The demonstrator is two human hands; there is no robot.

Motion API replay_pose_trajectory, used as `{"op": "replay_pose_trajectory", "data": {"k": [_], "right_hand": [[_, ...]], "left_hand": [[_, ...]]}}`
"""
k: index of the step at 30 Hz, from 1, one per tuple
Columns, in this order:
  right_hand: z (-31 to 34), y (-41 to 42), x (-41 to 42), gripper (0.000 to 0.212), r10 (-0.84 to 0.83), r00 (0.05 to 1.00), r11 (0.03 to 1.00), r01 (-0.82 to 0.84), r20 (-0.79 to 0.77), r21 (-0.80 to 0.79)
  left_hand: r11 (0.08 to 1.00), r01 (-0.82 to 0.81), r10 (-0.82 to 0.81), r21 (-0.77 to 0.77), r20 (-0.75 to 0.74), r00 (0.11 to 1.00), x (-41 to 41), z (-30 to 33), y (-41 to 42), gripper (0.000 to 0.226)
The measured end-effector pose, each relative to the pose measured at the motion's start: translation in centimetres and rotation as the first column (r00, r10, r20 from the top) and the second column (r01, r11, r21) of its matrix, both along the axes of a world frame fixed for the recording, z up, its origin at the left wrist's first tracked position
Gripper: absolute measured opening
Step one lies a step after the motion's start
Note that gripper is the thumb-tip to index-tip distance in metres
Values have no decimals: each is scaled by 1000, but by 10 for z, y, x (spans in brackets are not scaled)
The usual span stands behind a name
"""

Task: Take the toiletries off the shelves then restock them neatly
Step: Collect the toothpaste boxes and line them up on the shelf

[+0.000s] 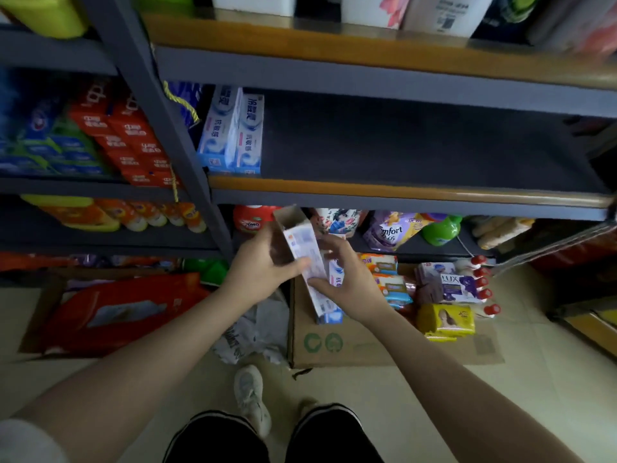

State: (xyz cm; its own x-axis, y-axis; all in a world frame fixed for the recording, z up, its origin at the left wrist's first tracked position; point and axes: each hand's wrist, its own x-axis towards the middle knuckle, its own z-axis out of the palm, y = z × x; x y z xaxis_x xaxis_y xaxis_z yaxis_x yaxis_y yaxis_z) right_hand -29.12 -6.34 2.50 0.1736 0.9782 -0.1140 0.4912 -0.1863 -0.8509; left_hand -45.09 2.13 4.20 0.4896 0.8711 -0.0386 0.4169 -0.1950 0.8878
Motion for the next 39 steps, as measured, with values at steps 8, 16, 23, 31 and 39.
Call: {"op": "replay_pose_trajectory", "data": {"k": [8, 16, 23, 31, 39], "right_hand": [[-5, -17, -58, 49, 487, 868, 814, -491, -98, -311], [-25, -5, -220, 48, 648, 760, 709, -622, -39, -333], [14, 30, -452, 41, 793, 607, 594, -788, -49, -161], [5, 58, -661, 44, 879, 459, 476, -859, 132, -187], [-31, 165, -789, 40, 822, 547, 567, -755, 160, -331]], "left_hand": [[817, -509, 502, -272, -98, 859, -60, -15, -74, 56], [599, -787, 739, -151, -274, 615, -235, -16, -150, 9], [420, -898, 683, 131, -698, 217, -470, -21, -247, 18], [313, -945, 651, 90, -745, 145, -678, -5, -271, 23], [349, -919, 867, 183, -436, 242, -813, 43, -147, 19]]}}
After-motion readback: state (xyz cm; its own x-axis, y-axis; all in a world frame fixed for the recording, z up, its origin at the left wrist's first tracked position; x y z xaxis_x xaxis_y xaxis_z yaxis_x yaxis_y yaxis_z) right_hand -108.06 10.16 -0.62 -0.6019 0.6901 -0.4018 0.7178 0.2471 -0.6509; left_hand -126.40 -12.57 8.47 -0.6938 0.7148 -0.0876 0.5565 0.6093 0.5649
